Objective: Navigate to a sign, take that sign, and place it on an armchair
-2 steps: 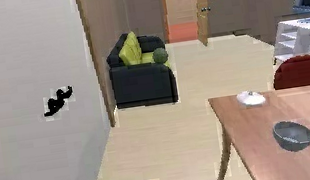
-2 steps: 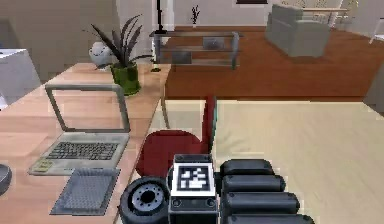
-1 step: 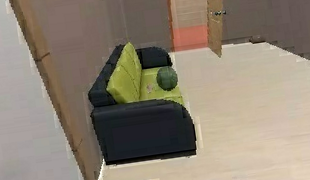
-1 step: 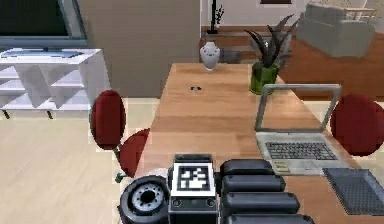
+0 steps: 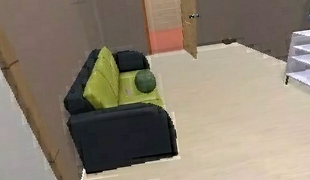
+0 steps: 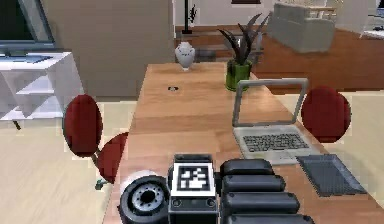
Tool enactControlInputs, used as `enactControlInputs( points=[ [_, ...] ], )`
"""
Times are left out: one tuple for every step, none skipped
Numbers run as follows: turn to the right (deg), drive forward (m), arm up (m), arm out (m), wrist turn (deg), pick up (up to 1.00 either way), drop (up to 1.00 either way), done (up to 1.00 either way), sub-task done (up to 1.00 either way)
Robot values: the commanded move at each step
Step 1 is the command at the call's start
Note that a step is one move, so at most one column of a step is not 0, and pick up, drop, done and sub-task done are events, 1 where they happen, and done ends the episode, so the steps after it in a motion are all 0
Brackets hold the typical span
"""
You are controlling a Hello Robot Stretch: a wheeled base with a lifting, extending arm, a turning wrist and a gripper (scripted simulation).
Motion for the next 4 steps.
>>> enactControlInputs(
  points=[
    [0.0,0.30,0.00,0.00,0.0,0.00,0.00,0.00,0.00],
    [21.0,0.00,0.00,0.00,0.0,0.00,0.00,0.00,0.00],
    [0.0,1.00,0.00,0.00,0.0,0.00,0.00,0.00,0.00],
    [-18.0,0.00,0.00,0.00,0.0,0.00,0.00,0.00,0.00]
  ],
)
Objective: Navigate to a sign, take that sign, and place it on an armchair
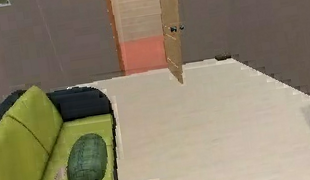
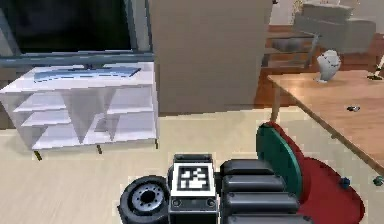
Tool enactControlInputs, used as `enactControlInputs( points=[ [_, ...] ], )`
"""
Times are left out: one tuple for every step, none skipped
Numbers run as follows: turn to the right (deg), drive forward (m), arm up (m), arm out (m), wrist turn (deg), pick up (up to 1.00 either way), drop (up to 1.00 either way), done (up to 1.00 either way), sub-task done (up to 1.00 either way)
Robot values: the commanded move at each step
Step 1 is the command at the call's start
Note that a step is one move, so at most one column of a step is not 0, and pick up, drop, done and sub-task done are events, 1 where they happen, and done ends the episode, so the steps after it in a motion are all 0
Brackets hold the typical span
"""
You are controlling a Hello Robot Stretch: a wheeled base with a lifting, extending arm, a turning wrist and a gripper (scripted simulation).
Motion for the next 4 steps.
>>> enactControlInputs(
  points=[
    [0.0,1.00,0.00,0.00,0.0,0.00,0.00,0.00,0.00],
    [0.0,1.00,0.00,0.00,0.0,0.00,0.00,0.00,0.00],
    [0.0,1.00,0.00,0.00,0.0,0.00,0.00,0.00,0.00],
    [-3.0,0.00,0.00,0.00,0.0,0.00,0.00,0.00,0.00]
  ],
)
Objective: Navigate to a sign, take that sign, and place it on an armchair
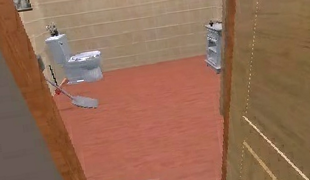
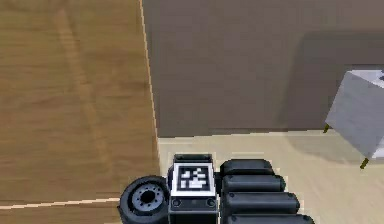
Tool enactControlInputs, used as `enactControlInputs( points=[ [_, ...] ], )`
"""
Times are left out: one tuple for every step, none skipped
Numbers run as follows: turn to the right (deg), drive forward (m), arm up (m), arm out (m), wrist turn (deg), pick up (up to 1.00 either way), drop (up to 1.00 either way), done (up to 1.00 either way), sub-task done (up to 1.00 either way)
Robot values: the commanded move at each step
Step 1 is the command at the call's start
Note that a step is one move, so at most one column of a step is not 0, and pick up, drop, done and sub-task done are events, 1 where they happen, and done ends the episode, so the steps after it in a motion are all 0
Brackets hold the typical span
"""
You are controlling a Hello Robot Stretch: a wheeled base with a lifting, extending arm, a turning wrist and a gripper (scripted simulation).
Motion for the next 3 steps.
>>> enactControlInputs(
  points=[
    [0.0,0.25,0.00,0.00,0.0,0.00,0.00,0.00,0.00],
    [-12.0,0.00,0.00,0.00,0.0,0.00,0.00,0.00,0.00],
    [0.0,1.00,0.00,0.00,0.0,0.00,0.00,0.00,0.00]
  ],
)
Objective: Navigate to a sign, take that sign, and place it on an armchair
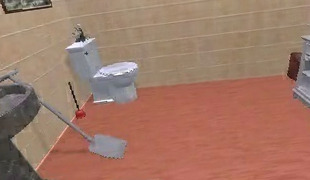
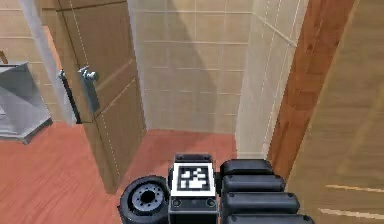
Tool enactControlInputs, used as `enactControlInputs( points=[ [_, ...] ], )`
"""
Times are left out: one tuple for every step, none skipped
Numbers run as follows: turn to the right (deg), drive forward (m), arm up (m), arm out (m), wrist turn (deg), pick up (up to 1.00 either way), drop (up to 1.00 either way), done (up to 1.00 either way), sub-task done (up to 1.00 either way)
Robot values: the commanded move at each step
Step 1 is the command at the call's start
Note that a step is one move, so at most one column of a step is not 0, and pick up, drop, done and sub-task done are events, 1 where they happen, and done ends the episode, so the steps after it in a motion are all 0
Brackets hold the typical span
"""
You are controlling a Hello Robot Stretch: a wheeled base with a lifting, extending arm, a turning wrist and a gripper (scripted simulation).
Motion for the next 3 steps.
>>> enactControlInputs(
  points=[
    [39.0,0.00,0.00,0.00,0.0,0.00,0.00,0.00,0.00],
    [0.0,1.00,0.00,0.00,0.0,0.00,0.00,0.00,0.00],
    [6.0,0.00,0.00,0.00,0.0,0.00,0.00,0.00,0.00]
  ],
)
